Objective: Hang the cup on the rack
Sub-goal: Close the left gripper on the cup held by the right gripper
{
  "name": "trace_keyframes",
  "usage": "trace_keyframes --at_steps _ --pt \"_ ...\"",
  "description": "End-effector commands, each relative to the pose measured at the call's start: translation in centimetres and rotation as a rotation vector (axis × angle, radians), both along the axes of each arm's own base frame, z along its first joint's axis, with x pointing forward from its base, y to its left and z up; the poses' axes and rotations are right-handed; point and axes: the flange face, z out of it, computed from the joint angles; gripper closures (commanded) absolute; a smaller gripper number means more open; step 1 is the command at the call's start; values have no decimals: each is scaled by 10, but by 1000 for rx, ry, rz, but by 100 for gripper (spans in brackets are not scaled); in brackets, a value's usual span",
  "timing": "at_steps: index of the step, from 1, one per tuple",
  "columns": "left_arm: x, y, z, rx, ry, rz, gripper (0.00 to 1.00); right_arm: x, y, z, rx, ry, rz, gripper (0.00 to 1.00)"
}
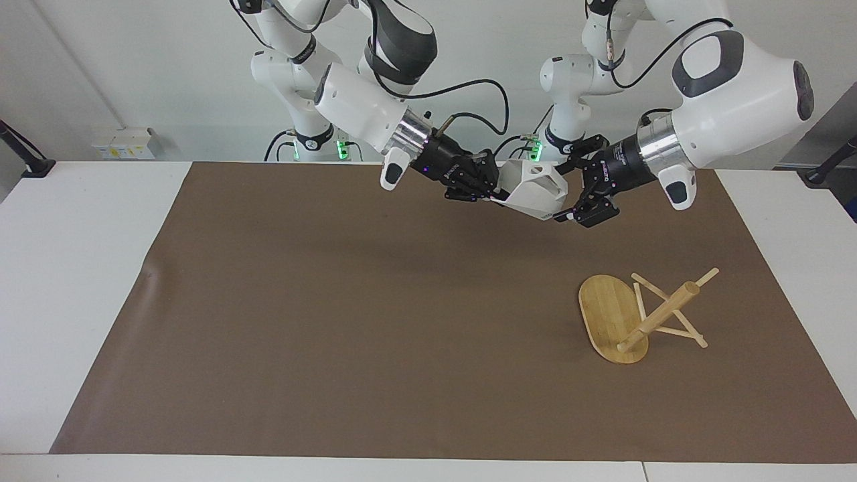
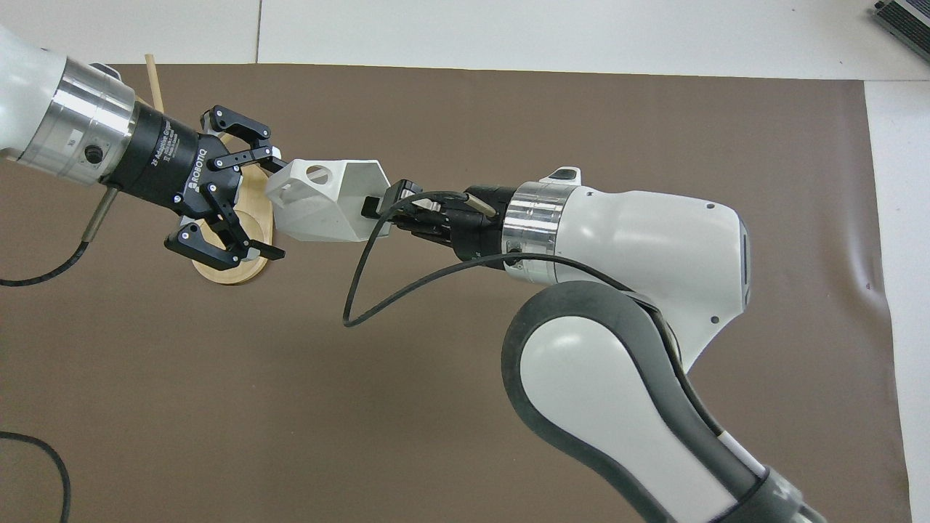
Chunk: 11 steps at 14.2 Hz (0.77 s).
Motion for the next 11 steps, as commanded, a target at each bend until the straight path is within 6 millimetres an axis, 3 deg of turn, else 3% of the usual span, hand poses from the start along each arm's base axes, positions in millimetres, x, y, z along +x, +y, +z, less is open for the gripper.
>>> trace_keyframes --at_steps 1,11 --pt "-11 1 -5 6 37 27 0 3 3 3 34 11 -26 100" --pt "-14 -17 -7 23 55 96 0 3 3 3 34 11 -26 100"
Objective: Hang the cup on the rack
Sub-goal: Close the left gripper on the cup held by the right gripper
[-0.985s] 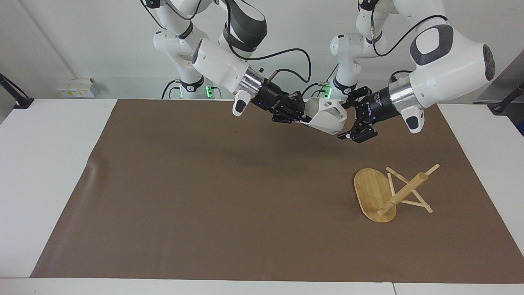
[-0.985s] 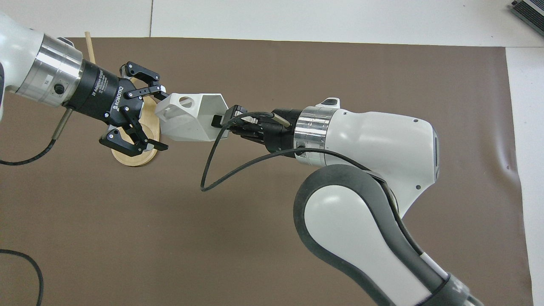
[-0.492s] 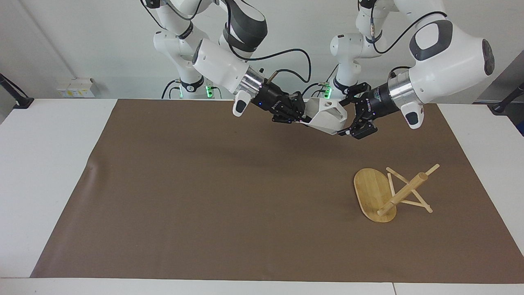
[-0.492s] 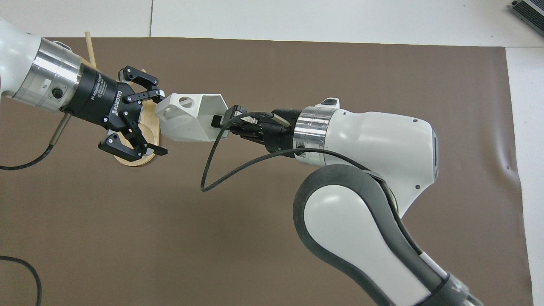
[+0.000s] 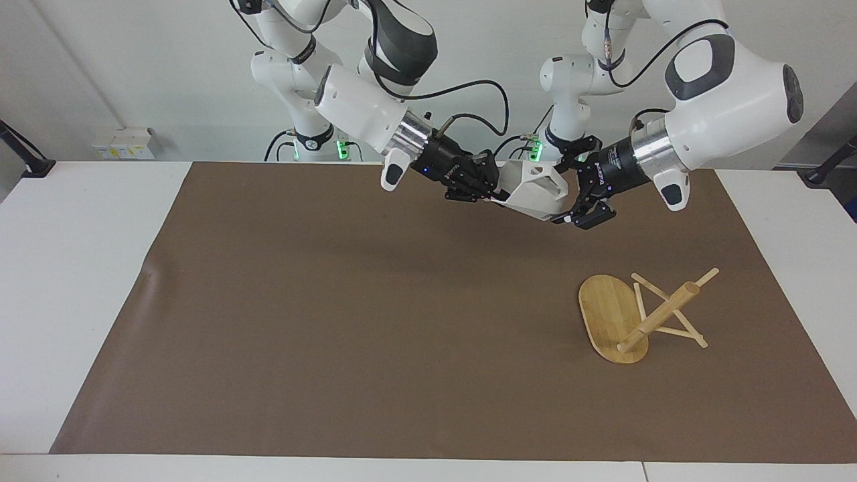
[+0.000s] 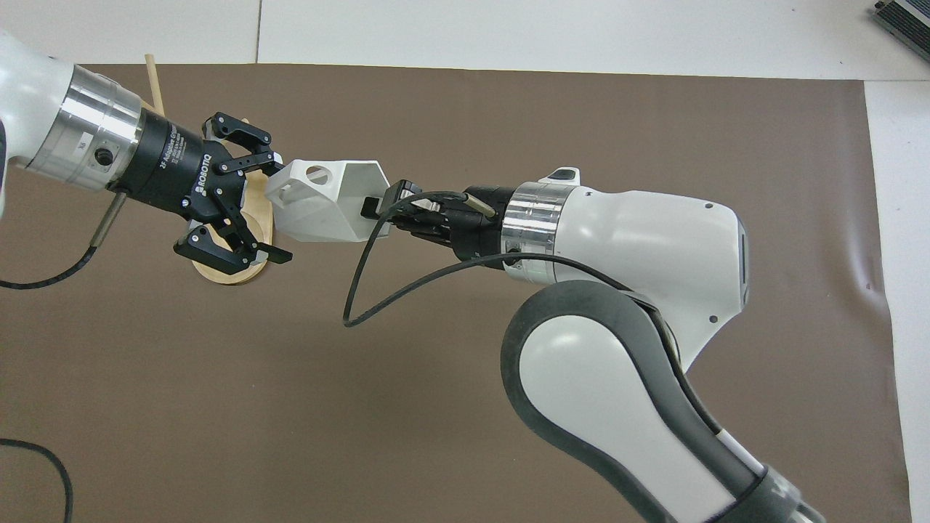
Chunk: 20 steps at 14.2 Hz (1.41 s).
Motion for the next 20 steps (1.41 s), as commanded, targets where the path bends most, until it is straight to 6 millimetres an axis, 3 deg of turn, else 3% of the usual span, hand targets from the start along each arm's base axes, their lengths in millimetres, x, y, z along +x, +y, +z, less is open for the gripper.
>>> trace_keyframes --at_steps 1,5,6,8,10,16,17,20 --pt "-13 -8 -1 5 5 19 0 2 3 4 33 9 -27 100" --pt "-16 -7 -3 7 -5 37 0 2 3 4 34 12 -28 100" --pt "-17 -7 -2 6 -9 36 15 2 3 4 35 14 -30 100" --pt "-17 -2 2 6 -17 45 64 2 3 4 35 14 -30 100" --pt "-16 3 4 3 -23 51 100 2 3 4 35 14 -30 100" --pt "-16 11 13 0 -41 77 100 2 3 5 41 36 -44 100" --pt "-15 16 14 1 -40 88 100 2 3 4 40 38 -43 80" --pt "-13 21 11 16 -14 153 100 2 3 4 38 34 -43 47"
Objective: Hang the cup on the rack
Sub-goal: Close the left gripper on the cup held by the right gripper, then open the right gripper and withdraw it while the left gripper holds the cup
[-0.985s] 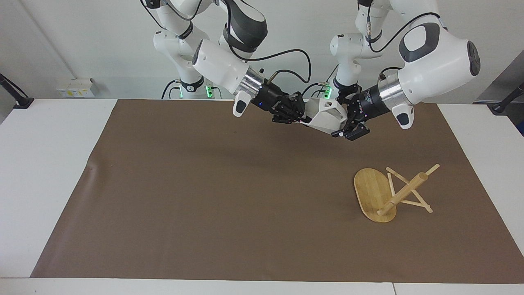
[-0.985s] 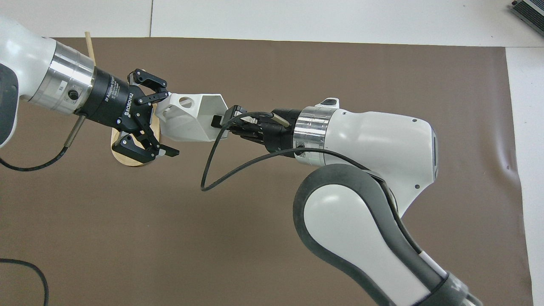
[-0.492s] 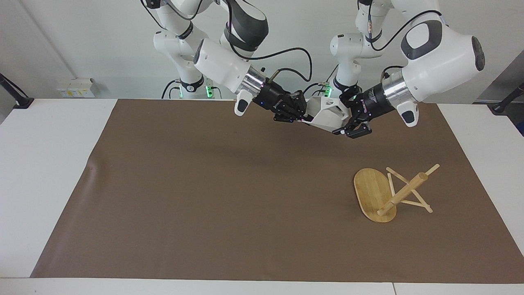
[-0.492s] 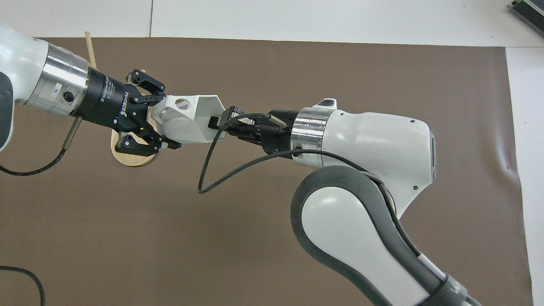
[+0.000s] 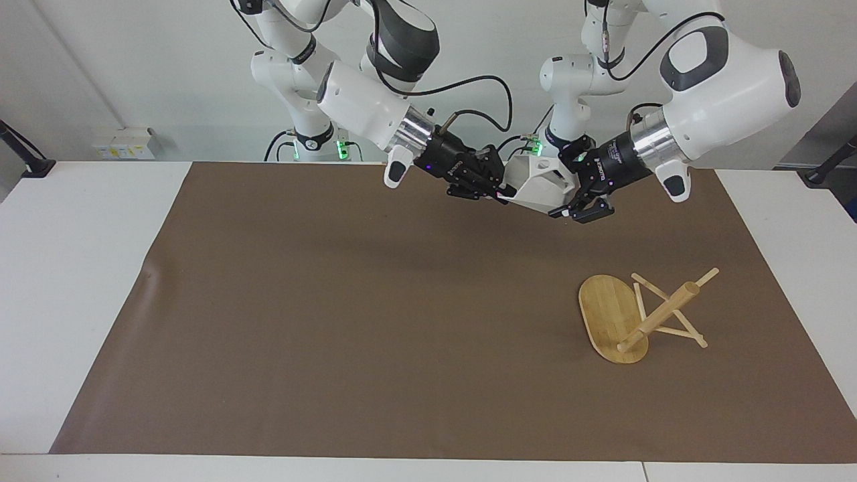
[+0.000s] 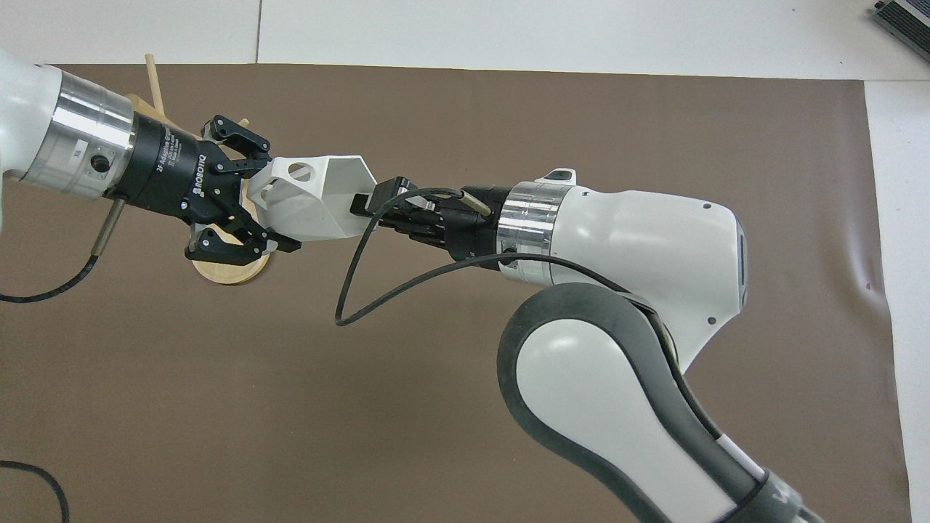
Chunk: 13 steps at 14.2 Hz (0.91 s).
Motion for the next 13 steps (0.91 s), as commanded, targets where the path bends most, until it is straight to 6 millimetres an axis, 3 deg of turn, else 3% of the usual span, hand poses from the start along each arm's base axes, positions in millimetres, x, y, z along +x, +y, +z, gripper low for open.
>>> trace_keyframes --at_steps 1,5,13 --pt "-7 9 1 2 5 76 100 3 -1 -1 12 2 -24 34" --pt "-8 15 -18 20 8 205 100 3 -1 -1 8 -5 -21 2" --pt "-13 39 -67 135 46 483 100 4 -4 -4 -13 -28 -9 0"
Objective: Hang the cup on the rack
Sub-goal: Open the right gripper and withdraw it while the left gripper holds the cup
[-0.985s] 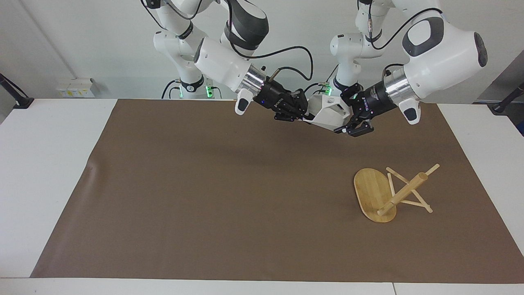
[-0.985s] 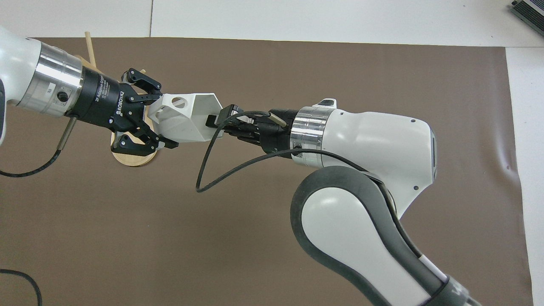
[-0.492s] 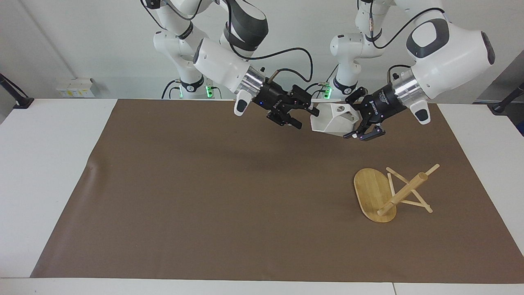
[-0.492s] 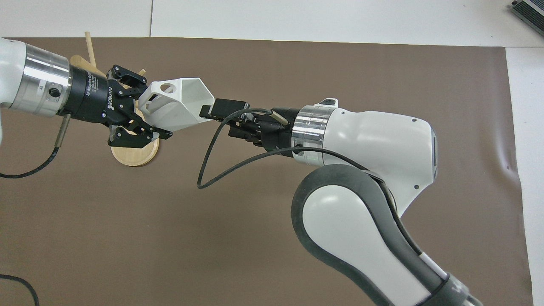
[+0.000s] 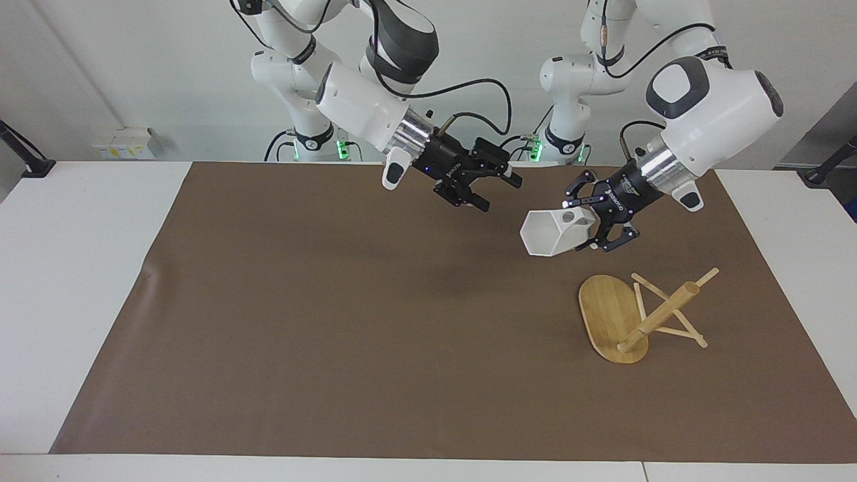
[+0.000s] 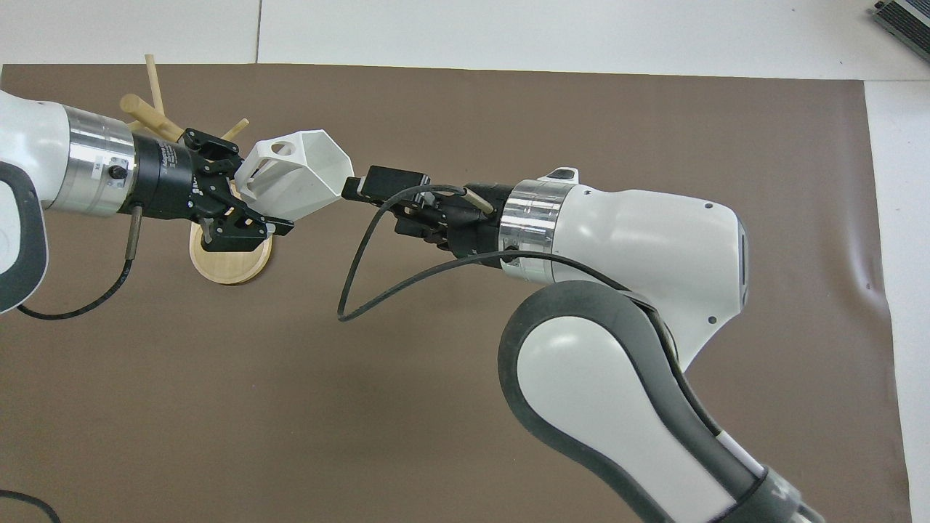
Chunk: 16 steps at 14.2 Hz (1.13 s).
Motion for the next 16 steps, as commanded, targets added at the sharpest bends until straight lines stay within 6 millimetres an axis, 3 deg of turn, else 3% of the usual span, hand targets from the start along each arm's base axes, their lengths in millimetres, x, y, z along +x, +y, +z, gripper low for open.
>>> trace_keyframes --at_steps 1,4,7,8,16 --pt "-14 11 -10 50 -1 106 100 4 -4 -3 -14 -25 -5 0" --pt "-12 30 -23 57 19 193 100 8 -10 -5 -53 -66 9 0" --pt "-13 38 -35 57 48 275 100 22 -33 -7 -151 -136 18 0" --pt "-13 46 -38 59 50 301 100 29 -45 -9 -205 -164 22 0" --pt "-9 58 -50 51 67 432 100 66 -146 -28 -623 -266 177 0"
